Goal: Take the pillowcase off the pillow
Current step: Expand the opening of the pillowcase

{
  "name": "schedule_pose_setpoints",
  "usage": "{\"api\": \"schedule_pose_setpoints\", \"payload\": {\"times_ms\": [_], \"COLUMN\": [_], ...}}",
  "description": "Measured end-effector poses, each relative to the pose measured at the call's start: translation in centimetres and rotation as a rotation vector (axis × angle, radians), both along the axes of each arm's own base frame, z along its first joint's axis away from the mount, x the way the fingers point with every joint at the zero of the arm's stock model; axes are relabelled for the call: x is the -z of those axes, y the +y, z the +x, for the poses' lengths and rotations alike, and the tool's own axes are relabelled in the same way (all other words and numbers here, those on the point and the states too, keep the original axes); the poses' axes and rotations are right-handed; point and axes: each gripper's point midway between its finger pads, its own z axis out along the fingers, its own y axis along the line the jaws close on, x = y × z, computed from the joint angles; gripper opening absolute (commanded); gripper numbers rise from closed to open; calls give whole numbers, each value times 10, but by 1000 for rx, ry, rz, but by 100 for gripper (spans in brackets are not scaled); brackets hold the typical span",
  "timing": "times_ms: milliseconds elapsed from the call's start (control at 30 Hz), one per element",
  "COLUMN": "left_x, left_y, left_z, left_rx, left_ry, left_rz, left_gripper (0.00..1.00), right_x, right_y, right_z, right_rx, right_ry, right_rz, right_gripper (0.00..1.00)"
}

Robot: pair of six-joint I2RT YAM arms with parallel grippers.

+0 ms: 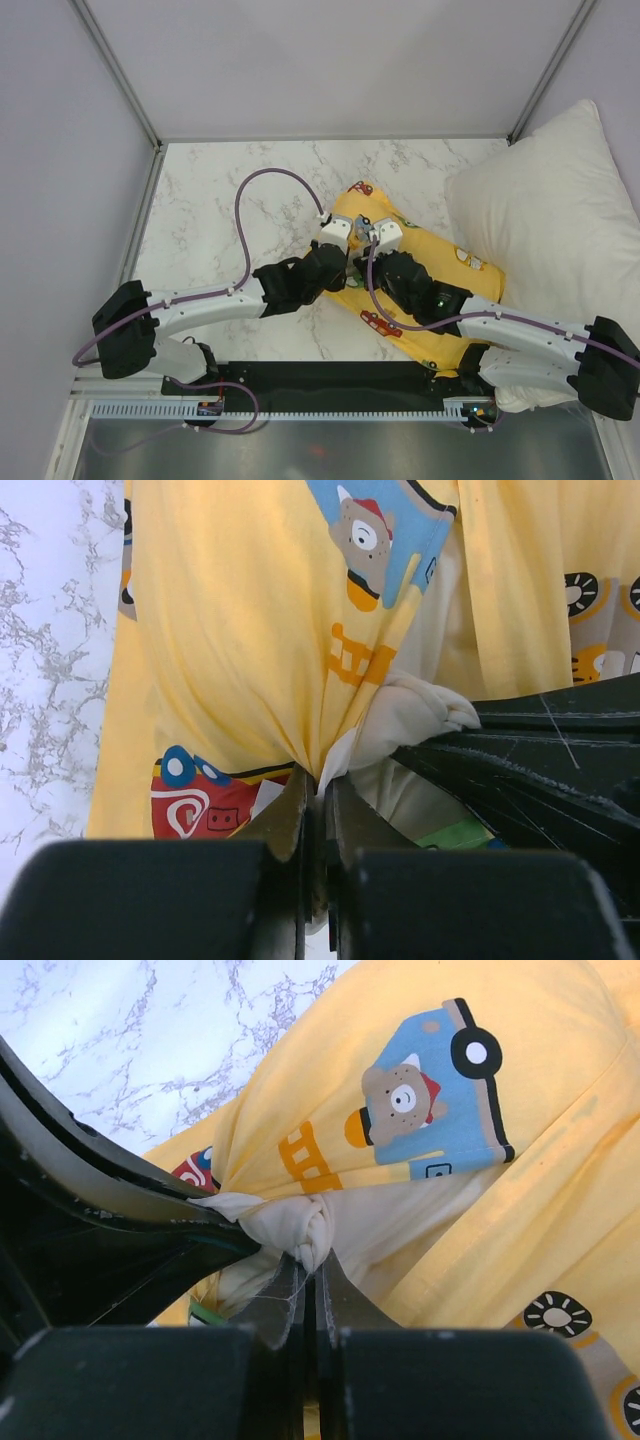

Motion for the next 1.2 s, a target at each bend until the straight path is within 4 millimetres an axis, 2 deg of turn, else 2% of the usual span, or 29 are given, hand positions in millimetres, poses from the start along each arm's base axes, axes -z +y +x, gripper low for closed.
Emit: {"api": "schedule_pose_setpoints", "payload": {"times_ms": [167,467,833,1000,1100,1133,1200], "left_x": [-2,-12,-7,-4,1,3,6], "left_y": [0,12,18,16,14,13,10], "left_z": [0,-1,-4,-4,-3,-2,2], "left_rx": [7,64,116,151,174,179,186], "left_ry": [7,98,140,148,159,162,165], "left_rz": [-14,-208,-265,-297,-312,-316,-326], "left_gripper": [2,2,2,2,6,2,2], "right_x": [-1,-10,-7,-7,-6,-6,-6], "right_y": [-4,-5,-4,-1,1,1,1], "right_z": [-3,-9,-12,-14,-15,-14,-14], "right_rx": [9,12,6,-19,-51,-56,-68], "right_ry": [-7,-12,1,-3,-12,-16,-25], "right_rz": [35,99,108,117,118,117,113], "right_gripper": [0,0,0,0,0,0,0]}}
